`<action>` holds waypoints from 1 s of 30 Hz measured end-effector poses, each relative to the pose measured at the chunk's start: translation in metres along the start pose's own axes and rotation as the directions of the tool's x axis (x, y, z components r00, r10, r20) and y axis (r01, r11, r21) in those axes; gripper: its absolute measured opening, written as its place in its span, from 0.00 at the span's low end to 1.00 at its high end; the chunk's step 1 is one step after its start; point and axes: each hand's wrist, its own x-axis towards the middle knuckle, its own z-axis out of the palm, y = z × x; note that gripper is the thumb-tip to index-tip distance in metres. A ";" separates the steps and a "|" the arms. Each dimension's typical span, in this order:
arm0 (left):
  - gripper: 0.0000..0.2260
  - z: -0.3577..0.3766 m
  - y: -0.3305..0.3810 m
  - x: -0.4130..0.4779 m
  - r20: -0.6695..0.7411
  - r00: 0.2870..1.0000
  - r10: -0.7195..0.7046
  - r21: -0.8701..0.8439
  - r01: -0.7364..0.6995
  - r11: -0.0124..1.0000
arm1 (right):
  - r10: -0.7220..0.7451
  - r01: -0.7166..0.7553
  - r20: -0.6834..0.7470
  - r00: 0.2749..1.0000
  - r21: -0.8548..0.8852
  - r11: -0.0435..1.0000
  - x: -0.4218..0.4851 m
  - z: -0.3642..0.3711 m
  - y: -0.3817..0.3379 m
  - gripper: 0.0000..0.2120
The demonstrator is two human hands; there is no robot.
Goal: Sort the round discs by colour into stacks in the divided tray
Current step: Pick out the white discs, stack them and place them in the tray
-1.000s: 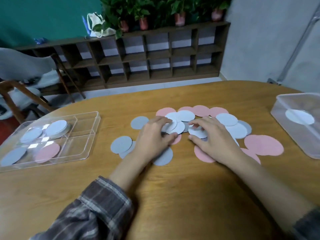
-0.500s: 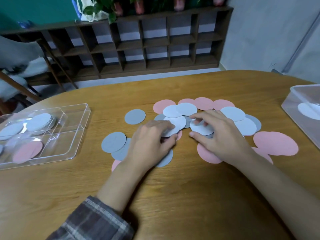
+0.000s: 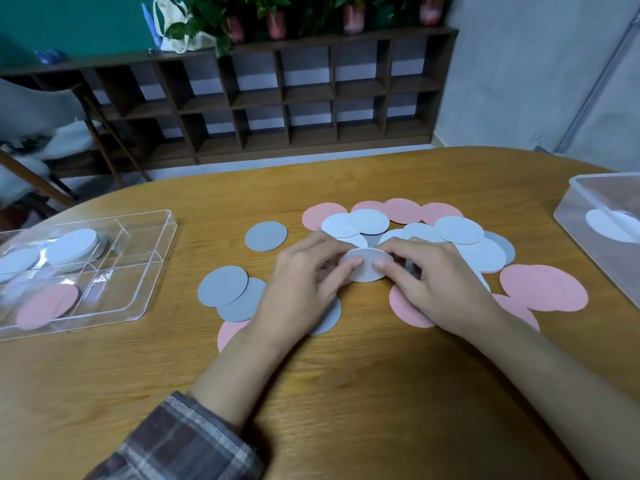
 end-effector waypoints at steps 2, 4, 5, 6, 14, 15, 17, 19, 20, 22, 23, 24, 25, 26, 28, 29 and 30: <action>0.12 0.002 -0.006 -0.001 0.063 0.995 -0.081 0.083 0.076 0.994 | 0.010 -0.010 -0.010 1.000 0.007 1.000 0.001 -0.002 0.000 0.06; 0.21 0.006 -0.012 -0.002 0.143 0.980 -0.138 0.193 0.109 0.975 | 0.035 -0.034 -0.035 0.999 0.014 0.999 0.002 -0.004 0.001 0.08; 0.24 0.007 -0.013 -0.002 0.176 0.970 -0.166 0.223 0.125 0.967 | 0.046 -0.045 -0.044 0.998 0.015 0.999 0.002 -0.005 0.001 0.10; 0.25 0.008 -0.012 -0.001 0.201 0.959 -0.198 0.236 0.149 0.960 | 0.056 -0.056 -0.047 0.997 0.013 0.998 0.002 -0.006 0.002 0.11; 0.17 0.003 -0.005 -0.001 0.143 0.970 -0.194 0.333 0.138 0.933 | 0.124 -0.123 -0.079 0.989 0.025 0.992 0.001 -0.012 0.004 0.09; 0.16 0.002 -0.004 -0.002 0.142 0.973 -0.184 0.352 0.124 0.928 | 0.127 -0.125 -0.079 0.989 0.027 0.992 0.001 -0.012 0.004 0.09; 0.16 0.000 -0.002 -0.003 0.141 0.977 -0.159 0.387 0.093 0.917 | 0.131 -0.130 -0.078 0.988 0.024 0.991 0.001 -0.013 0.004 0.10; 0.17 -0.002 -0.001 -0.003 0.146 0.979 -0.142 0.404 0.072 0.912 | 0.136 -0.134 -0.083 0.987 0.024 0.991 0.001 -0.013 0.005 0.09; 0.17 -0.003 -0.001 -0.003 0.156 0.978 -0.135 0.411 0.060 0.910 | 0.137 -0.135 -0.088 0.987 0.031 0.990 0.001 -0.014 0.005 0.09; 0.18 -0.004 0.002 -0.002 0.171 0.979 -0.112 0.416 0.032 0.909 | 0.138 -0.133 -0.098 0.986 0.050 0.990 0.001 -0.015 0.005 0.08; 0.18 -0.005 0.002 -0.002 0.172 0.980 -0.100 0.411 0.020 0.911 | 0.136 -0.131 -0.101 0.986 0.057 0.990 0.001 -0.015 0.005 0.08; 0.17 -0.005 0.003 -0.002 0.172 0.981 -0.086 0.402 0.010 0.915 | 0.134 -0.128 -0.104 0.986 0.062 0.990 0.001 -0.015 0.005 0.08; 0.17 -0.006 0.003 -0.002 0.172 0.982 -0.073 0.393 0.000 0.920 | 0.133 -0.126 -0.106 0.985 0.069 0.990 0.001 -0.014 0.006 0.08; 0.16 -0.006 0.003 -0.002 0.175 0.983 -0.061 0.385 -0.011 0.923 | 0.132 -0.125 -0.108 0.985 0.075 0.989 0.001 -0.014 0.006 0.09; 0.15 -0.006 0.006 -0.002 0.180 0.983 -0.027 0.371 -0.042 0.928 | 0.132 -0.125 -0.105 0.986 0.078 0.989 0.001 -0.013 0.007 0.09; 0.14 -0.007 0.008 -0.003 0.175 0.985 -0.005 0.362 -0.060 0.930 | 0.133 -0.125 -0.103 0.986 0.075 0.989 0.001 -0.013 0.008 0.09; 0.14 -0.007 0.010 -0.003 0.161 0.987 0.021 0.348 -0.077 0.934 | 0.133 -0.126 -0.100 0.986 0.070 0.990 0.001 -0.013 0.008 0.09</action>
